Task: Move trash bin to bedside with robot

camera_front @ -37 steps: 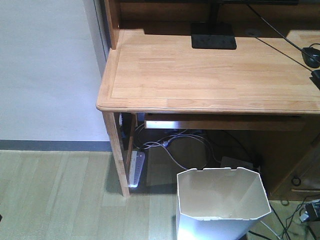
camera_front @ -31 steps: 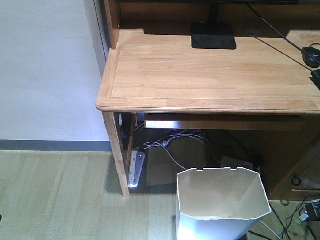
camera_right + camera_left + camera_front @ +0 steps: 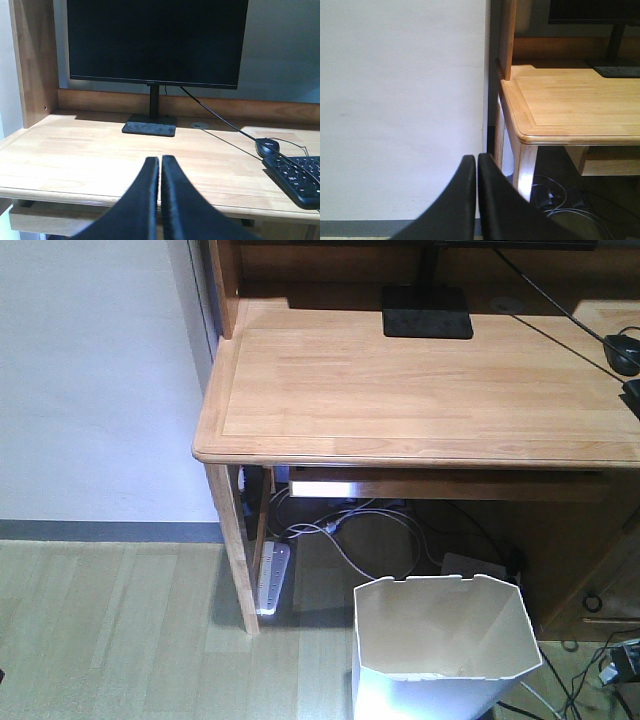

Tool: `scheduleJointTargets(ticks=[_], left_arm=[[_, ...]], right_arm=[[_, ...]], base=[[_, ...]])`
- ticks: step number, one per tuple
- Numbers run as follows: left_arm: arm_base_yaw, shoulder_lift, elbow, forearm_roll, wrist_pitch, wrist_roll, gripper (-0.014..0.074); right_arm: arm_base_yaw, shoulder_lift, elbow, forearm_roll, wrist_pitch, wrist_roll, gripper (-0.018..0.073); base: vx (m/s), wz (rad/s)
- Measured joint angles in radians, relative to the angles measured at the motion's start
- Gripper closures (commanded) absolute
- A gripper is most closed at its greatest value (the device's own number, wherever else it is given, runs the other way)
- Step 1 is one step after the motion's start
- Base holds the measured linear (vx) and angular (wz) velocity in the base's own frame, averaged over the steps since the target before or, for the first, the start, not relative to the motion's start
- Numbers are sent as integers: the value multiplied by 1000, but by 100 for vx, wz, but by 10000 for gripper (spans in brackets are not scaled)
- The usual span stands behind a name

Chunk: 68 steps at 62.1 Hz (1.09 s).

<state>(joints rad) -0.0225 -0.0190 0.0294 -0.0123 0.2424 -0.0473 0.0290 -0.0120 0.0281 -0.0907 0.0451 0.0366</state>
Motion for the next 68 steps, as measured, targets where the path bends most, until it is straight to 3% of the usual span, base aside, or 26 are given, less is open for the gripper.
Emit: scheduleJointTargets(ticks=[30, 48, 58, 68], left_arm=[[0, 0, 0, 0, 0, 0, 602], [0, 0, 0, 0, 0, 0, 602], [0, 0, 0, 0, 0, 0, 602], [0, 0, 0, 0, 0, 0, 602]], right_arm=[[0, 0, 0, 0, -3, 0, 570], [0, 0, -4, 0, -94, 0, 570], [0, 55, -88, 9, -89, 0, 570], [0, 235, -227, 37, 2, 0, 570]], base=[[0, 0], [0, 0], [0, 0], [0, 0]])
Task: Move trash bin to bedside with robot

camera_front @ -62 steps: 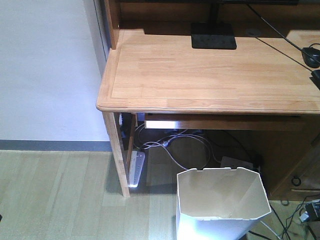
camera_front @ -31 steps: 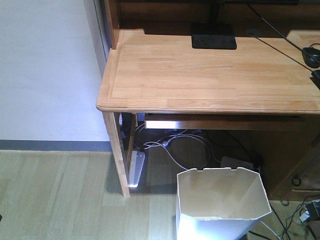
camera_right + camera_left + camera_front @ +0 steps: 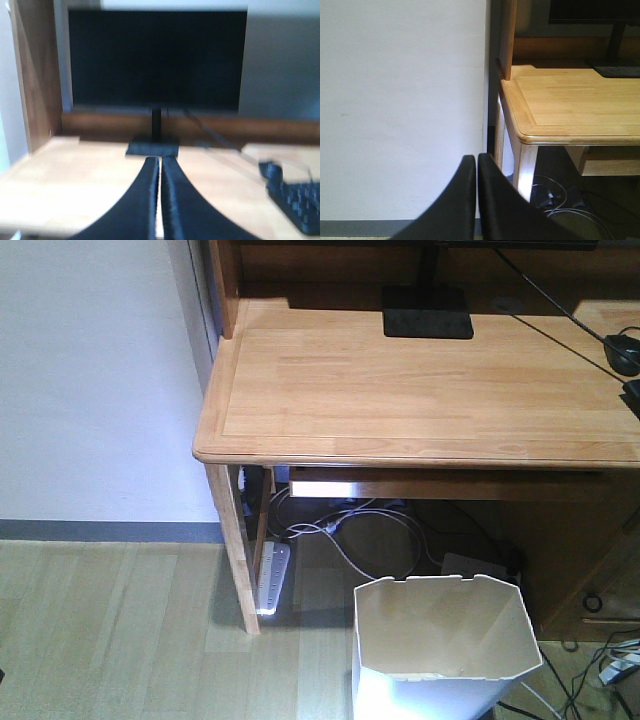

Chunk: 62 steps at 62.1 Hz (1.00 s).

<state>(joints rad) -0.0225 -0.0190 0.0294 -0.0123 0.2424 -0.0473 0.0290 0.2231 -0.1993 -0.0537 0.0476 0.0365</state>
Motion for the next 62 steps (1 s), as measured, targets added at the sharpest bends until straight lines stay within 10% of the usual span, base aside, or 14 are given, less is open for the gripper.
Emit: scheduleJointTargets(ticks=[39, 62], left_arm=[[0, 0, 0, 0, 0, 0, 602], [0, 0, 0, 0, 0, 0, 602]], right_arm=[[0, 458, -127, 54, 268, 1, 545], [0, 463, -127, 54, 298, 1, 227]], base=[[0, 0], [0, 0]])
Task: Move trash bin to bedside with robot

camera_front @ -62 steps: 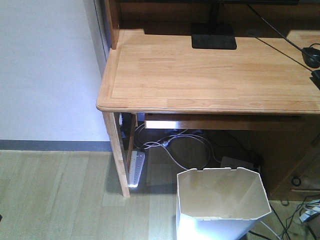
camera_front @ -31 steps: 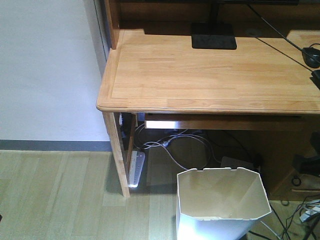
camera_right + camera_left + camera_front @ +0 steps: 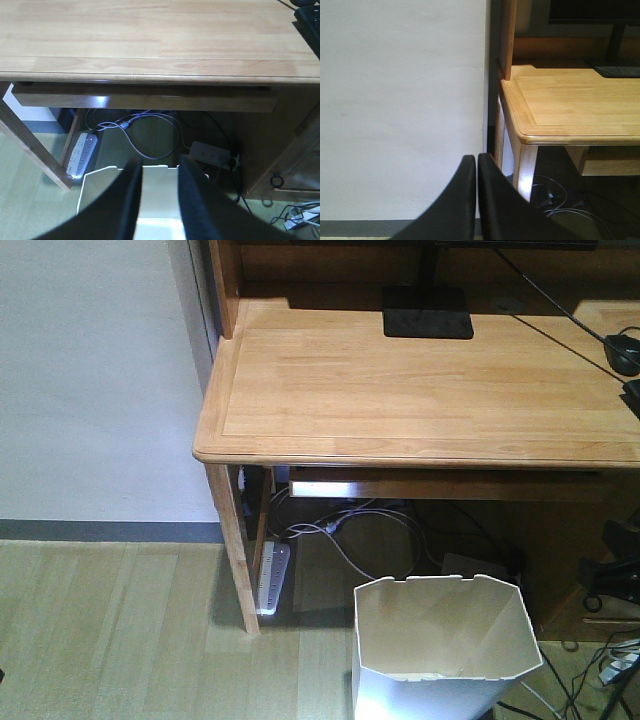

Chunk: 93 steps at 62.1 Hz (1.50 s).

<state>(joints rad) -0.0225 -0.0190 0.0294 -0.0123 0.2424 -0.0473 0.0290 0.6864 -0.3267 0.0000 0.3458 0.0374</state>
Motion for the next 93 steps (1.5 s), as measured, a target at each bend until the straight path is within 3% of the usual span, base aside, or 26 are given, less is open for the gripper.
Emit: scheduleJointTargets(ticks=[8, 15, 43, 64, 69, 81, 93], left_arm=[[0, 0, 0, 0, 0, 0, 602], [0, 0, 0, 0, 0, 0, 602], [0, 0, 0, 0, 0, 0, 602], [0, 0, 0, 0, 0, 0, 602], [0, 0, 0, 0, 0, 0, 602], [0, 0, 0, 0, 0, 0, 602], [0, 0, 0, 0, 0, 0, 602]], right_arm=[[0, 0, 0, 0, 4, 0, 95], [0, 0, 0, 0, 4, 0, 38], [0, 24, -50, 21, 69, 26, 35], [-3, 280, -182, -64, 162, 86, 35], [-30, 352, -200, -71, 161, 87, 35], [-192, 519, -235, -70, 144, 62, 35], [-220, 725, -286, -31, 100, -75, 35]], base=[[0, 0], [0, 0], [0, 0], [0, 0], [0, 0], [0, 0], [0, 0]])
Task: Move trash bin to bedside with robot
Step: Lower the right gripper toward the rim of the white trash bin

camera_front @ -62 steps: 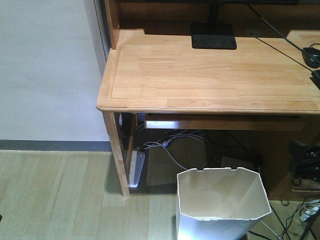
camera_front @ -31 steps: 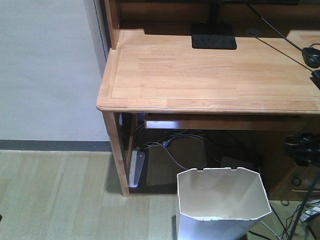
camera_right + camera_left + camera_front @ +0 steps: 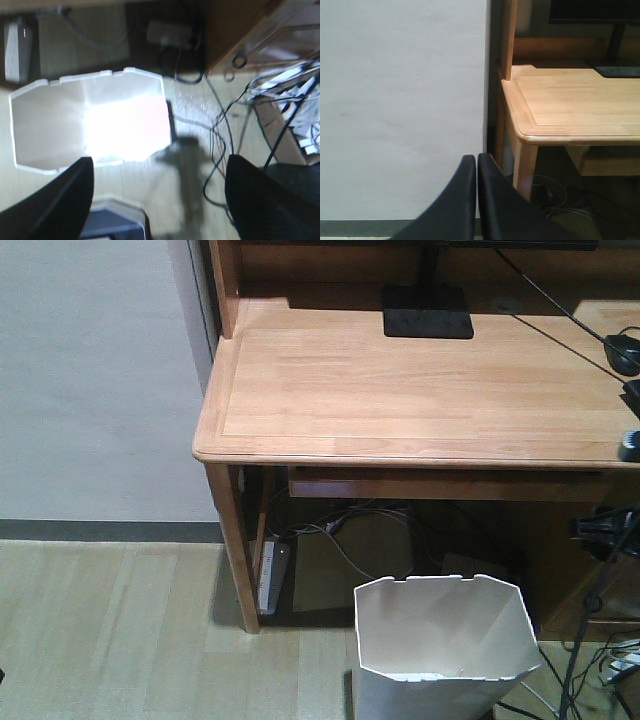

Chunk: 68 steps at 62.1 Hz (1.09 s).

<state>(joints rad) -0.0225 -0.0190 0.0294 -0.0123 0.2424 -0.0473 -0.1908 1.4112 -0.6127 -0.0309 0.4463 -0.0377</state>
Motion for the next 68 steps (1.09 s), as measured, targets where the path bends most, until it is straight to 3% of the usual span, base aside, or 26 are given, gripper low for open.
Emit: scheduleJointTargets(ticks=[27, 44, 68], left_arm=[[0, 0, 0, 0, 0, 0, 602], [0, 0, 0, 0, 0, 0, 602], [0, 0, 0, 0, 0, 0, 602]], right_arm=[[-7, 534, -190, 55, -204, -169, 35], [-58, 823, -326, 61, -238, -212, 35], [-63, 1111, -442, 85, -310, -314, 35]], base=[[0, 0], [0, 0], [0, 0]])
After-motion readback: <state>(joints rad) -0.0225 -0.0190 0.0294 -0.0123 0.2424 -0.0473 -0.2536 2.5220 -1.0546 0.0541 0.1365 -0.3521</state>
